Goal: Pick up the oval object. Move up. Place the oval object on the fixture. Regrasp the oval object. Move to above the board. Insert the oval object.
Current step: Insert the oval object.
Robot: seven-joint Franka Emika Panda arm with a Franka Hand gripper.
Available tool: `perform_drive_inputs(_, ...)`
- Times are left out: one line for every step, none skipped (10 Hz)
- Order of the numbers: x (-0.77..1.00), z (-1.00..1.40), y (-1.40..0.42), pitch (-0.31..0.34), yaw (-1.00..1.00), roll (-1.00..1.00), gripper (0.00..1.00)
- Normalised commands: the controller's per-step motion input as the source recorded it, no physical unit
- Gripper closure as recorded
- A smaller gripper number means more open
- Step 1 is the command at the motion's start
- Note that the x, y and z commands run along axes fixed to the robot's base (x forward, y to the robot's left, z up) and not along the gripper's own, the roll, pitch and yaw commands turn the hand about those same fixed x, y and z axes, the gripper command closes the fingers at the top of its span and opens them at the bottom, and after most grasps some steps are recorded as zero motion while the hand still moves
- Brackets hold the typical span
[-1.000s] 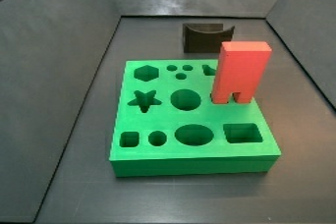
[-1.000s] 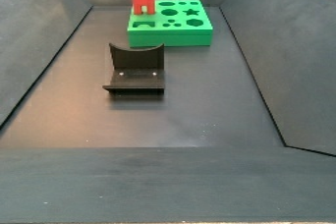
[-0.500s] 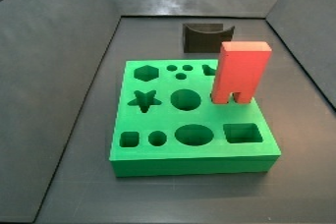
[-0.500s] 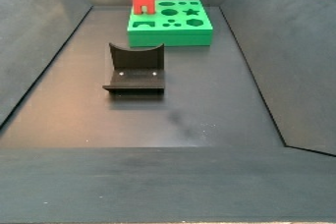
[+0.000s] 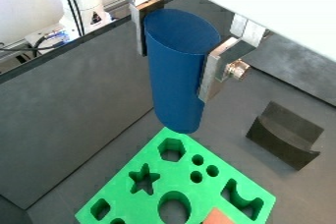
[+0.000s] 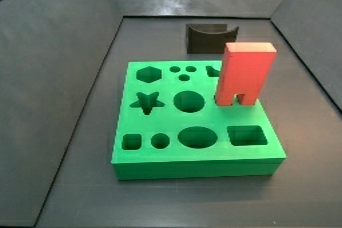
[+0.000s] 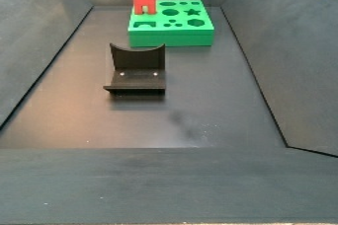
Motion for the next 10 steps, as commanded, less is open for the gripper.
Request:
perform_drive_inputs(0.49,-0.67,-0.49,-0.054,0.05,-0.05,1.00)
perform_drive_inputs(0.44,-0.73,-0.58,-0.061,0.07,-0.02,1.00)
perform_drive_inputs(0.45,-0.77,-0.51,-0.046,0.07,0.00,1.00)
perform_drive_inputs(0.21,-0.64,-0.37,-0.019,0.03,0.04,1.00)
perform_drive_inputs(0.06,-0.33,-0.24,0.000,0.04,0.06,1.00)
perform_drive_inputs(0.00,0.00,0.00,0.007,0.00,0.00,1.00)
perform_drive_inputs(0.00,-0.02,-0.08,-0.003,0.00,0.00,1.00)
perform_drive_inputs(0.00,-0.20,-0.06,-0.056,0.01,0.02,1.00)
perform_drive_inputs(0.02,-0.50,-0.18,-0.070,0.04,0.10,1.00)
perform_drive_inputs(0.12,-0.65,-0.21,-0.089,0.06,0.10,1.00)
